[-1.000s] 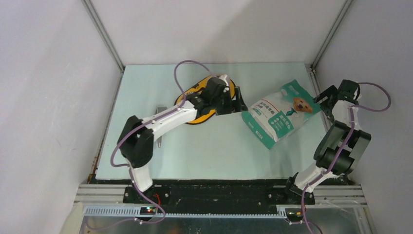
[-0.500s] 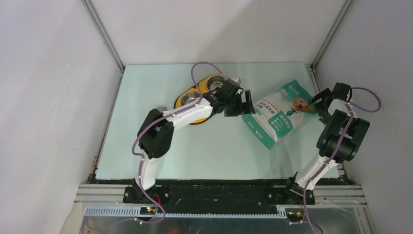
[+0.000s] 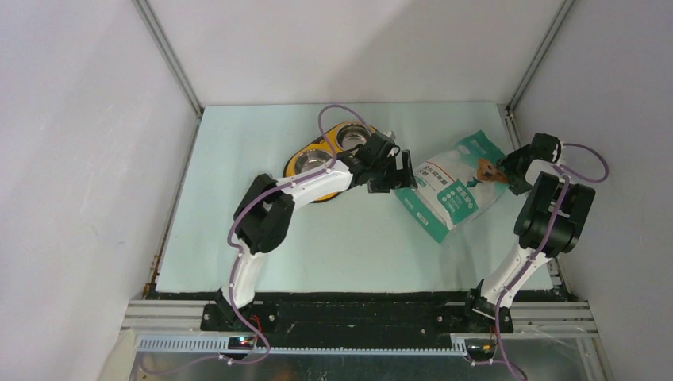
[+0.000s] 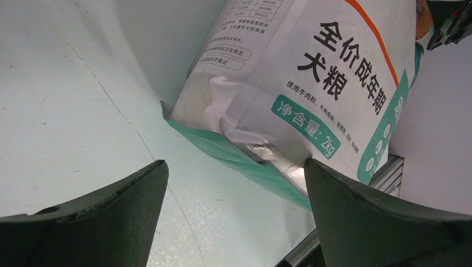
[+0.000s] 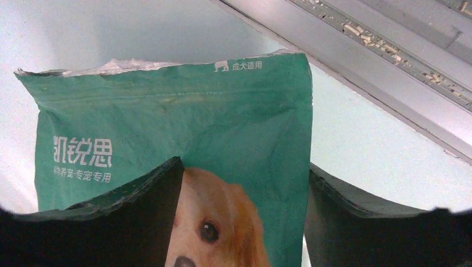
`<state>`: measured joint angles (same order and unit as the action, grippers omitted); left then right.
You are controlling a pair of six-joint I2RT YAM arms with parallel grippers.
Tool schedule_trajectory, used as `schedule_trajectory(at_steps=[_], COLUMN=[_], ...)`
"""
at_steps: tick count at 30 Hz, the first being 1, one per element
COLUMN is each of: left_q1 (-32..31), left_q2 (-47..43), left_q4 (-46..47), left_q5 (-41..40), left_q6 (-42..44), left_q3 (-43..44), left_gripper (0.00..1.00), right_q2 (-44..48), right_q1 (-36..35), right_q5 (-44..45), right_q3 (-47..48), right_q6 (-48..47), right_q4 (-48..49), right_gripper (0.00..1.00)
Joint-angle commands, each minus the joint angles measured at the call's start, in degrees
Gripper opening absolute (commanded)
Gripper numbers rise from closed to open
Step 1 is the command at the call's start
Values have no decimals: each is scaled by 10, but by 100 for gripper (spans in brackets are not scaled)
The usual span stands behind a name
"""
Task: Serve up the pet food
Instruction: Adjust the pet food bag at the center of the board.
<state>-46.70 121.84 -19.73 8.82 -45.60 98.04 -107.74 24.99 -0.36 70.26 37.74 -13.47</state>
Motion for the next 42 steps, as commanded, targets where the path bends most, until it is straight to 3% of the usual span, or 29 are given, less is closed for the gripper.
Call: schedule_trajectory(at_steps=[1, 4, 7, 9, 10, 16, 29, 33, 37, 42], left_q1=[-1, 0, 0, 0, 0, -1, 0, -1, 0, -1], left_q2=[12, 16, 22, 23, 23, 9, -79, -118, -181, -221], left_q4=[10, 10, 14, 19, 20, 51, 189, 260, 316, 349], left_q5=[8, 7, 11, 15, 19, 36, 70, 79, 77, 76], left_q6=[-5, -6, -10, -12, -13, -18, -43, -63, -68, -69], left_q3=[27, 27, 25, 23, 22, -9, -191, -270, -348, -407], left_gripper=[99, 99, 99, 99, 99, 99, 99, 99, 99, 99], right_q2=[-2, 25, 49, 71, 76, 137, 443, 524, 606, 645], right_q1=[-15, -15, -15, -15, -15, -25, -159, -254, -403, -569], right_q5=[-17, -15, -10, -12, -16, -78, -103, -83, -24, 71], right_q3=[-8, -36, -58, -70, -74, -114, -179, -186, -190, -195], right_q6=[10, 11, 7, 1, -6, -67, -146, -171, -188, -193], right_q4=[31, 58, 72, 82, 94, 151, 158, 127, 77, 52], right_gripper=[69, 43, 24, 4, 1, 0, 0, 0, 0, 0])
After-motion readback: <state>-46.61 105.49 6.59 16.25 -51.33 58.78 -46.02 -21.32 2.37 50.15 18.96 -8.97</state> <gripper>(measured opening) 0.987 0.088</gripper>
